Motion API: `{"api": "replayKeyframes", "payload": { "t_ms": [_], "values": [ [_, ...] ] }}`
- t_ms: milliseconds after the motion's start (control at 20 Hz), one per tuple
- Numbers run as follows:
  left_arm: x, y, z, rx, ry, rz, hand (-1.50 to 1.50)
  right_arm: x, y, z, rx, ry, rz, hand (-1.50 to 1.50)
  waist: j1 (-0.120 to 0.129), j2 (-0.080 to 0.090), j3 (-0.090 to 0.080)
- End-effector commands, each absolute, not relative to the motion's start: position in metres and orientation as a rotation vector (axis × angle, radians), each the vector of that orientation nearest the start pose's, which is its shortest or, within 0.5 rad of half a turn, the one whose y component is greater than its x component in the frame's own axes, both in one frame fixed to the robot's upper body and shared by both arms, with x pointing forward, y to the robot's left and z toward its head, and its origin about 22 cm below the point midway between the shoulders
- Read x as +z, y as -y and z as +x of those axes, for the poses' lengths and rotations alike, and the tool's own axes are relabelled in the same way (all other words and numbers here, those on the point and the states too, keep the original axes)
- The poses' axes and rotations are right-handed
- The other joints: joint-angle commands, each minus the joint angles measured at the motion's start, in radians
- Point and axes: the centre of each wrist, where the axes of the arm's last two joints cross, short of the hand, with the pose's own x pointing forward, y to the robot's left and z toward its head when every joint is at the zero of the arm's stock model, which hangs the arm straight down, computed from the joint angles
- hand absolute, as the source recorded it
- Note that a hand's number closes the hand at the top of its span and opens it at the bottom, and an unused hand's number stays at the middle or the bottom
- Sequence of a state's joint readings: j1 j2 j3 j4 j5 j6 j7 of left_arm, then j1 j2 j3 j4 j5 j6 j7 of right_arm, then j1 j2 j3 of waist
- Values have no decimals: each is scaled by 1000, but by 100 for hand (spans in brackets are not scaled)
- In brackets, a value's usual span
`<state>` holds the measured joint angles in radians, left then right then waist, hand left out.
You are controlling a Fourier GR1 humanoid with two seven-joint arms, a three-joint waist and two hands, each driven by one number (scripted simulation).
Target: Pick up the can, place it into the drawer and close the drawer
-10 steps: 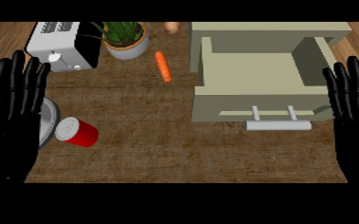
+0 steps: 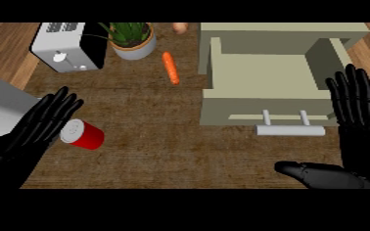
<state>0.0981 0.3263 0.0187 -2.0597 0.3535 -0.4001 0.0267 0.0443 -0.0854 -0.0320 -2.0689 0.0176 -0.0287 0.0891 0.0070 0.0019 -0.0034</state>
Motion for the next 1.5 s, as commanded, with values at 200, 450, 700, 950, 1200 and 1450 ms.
{"api": "replayKeyframes", "payload": {
  "t_ms": [200,450,700,950,1200,1450],
  "values": [
    [120,-343,184,-540,1707,-412,-150,101,269,189,5,1796,-148,-150,-6,-3,4],
    [132,-375,179,-524,1703,-405,-150,96,279,175,17,1783,-151,-150,-8,-3,4],
    [122,-374,184,-467,1645,-396,-150,112,272,179,17,1796,-156,-150,-8,-3,3],
    [125,-369,188,-458,1653,-381,-150,89,263,170,38,1784,-169,-150,-6,-3,4],
    [93,-377,195,-433,1643,-379,-150,67,301,167,-15,1798,-167,-150,-8,-2,3],
    [70,-358,199,-480,1625,-384,-150,71,279,165,20,1785,-190,-150,-6,-2,3]
  ]
}}
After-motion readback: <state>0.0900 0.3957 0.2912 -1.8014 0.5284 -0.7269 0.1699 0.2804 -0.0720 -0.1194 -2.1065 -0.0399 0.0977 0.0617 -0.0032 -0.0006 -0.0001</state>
